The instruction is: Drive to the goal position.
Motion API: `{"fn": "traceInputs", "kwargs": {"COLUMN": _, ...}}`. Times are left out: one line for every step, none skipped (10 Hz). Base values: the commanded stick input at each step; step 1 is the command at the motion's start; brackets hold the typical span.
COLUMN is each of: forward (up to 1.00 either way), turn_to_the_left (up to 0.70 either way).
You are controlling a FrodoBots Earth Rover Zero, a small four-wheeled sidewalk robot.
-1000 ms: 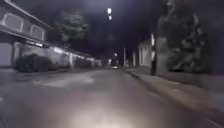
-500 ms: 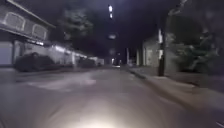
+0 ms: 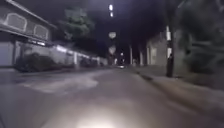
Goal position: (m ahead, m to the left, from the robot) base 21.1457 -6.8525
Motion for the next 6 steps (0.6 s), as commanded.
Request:
{"fn": "traceInputs", "kwargs": {"forward": 0.70, "turn_to_the_left": 0.00}}
{"fn": "traceInputs", "kwargs": {"forward": 0.70, "turn_to_the_left": 0.00}}
{"fn": "traceInputs", "kwargs": {"forward": 0.70, "turn_to_the_left": 0.00}}
{"fn": "traceInputs", "kwargs": {"forward": 0.70, "turn_to_the_left": 0.00}}
{"fn": "traceInputs", "kwargs": {"forward": 0.70, "turn_to_the_left": 0.00}}
{"fn": "traceInputs", "kwargs": {"forward": 0.70, "turn_to_the_left": 0.00}}
